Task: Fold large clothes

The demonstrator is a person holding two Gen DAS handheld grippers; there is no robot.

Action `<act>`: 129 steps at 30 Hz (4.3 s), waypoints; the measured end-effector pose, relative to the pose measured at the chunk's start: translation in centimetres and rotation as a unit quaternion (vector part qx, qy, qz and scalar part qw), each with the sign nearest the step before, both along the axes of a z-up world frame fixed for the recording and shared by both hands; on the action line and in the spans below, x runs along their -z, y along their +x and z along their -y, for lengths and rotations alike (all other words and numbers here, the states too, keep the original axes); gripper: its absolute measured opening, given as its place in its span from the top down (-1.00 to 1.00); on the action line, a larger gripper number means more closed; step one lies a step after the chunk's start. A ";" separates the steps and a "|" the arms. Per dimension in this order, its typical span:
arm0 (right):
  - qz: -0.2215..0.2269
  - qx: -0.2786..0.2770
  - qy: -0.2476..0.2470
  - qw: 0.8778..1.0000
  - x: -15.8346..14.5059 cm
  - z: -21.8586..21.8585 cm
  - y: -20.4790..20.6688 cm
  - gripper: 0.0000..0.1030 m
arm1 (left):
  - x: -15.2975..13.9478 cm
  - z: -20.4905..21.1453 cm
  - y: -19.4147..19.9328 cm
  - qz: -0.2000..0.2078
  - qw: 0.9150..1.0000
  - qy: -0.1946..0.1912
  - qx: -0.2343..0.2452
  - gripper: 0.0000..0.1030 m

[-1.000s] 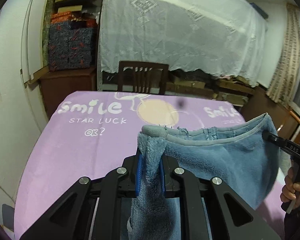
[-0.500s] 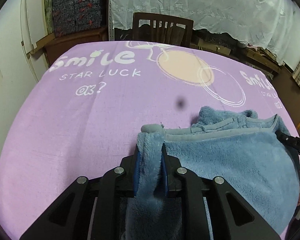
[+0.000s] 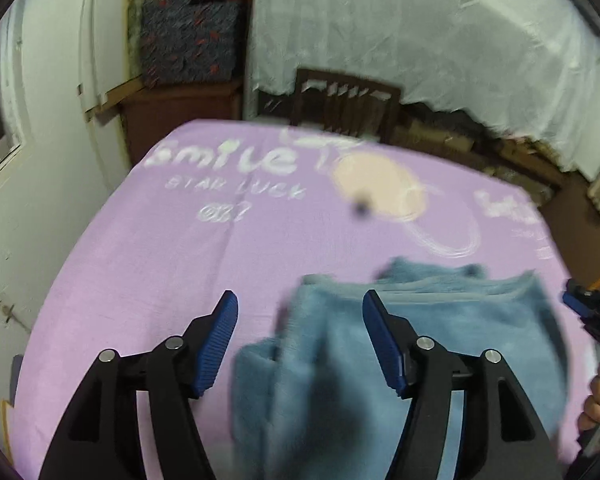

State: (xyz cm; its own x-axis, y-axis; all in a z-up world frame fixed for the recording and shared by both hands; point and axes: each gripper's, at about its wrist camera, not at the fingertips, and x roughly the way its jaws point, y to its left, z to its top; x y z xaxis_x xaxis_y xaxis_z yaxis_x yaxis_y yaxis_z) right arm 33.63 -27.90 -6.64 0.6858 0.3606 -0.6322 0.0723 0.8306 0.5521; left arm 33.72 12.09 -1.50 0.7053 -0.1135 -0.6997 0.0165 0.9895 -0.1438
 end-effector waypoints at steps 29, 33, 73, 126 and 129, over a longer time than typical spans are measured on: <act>-0.039 -0.122 0.062 0.990 3.5 1.4 -10.4 1.00 | 6.3 2.2 -9.0 -0.039 0.996 0.045 0.069 -0.43; -0.021 -0.084 0.022 0.996 2.1 2.4 -12.0 0.85 | 5.0 1.0 -10.6 -0.032 0.997 0.065 0.018 -0.53; -0.030 0.010 0.089 0.996 3.4 2.7 -3.8 0.46 | 6.6 7.0 -2.2 -0.017 0.993 0.114 0.012 -0.61; -0.063 0.161 0.158 0.972 4.3 -4.8 -12.8 -0.45 | 7.8 7.5 -6.1 -0.033 0.996 0.085 0.016 -0.77; -0.047 0.175 0.157 0.971 4.4 -3.9 -12.1 -0.43 | 7.8 7.5 -6.1 -0.033 0.996 0.085 0.015 -0.77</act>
State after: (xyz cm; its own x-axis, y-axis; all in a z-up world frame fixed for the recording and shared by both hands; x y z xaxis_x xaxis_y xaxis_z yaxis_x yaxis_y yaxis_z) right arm 21.53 -23.97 -11.05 0.7461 0.3001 -0.5943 0.3819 0.5383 0.7512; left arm 27.62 4.57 -9.27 0.6551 -0.0094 -0.7555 0.0426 0.9988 0.0246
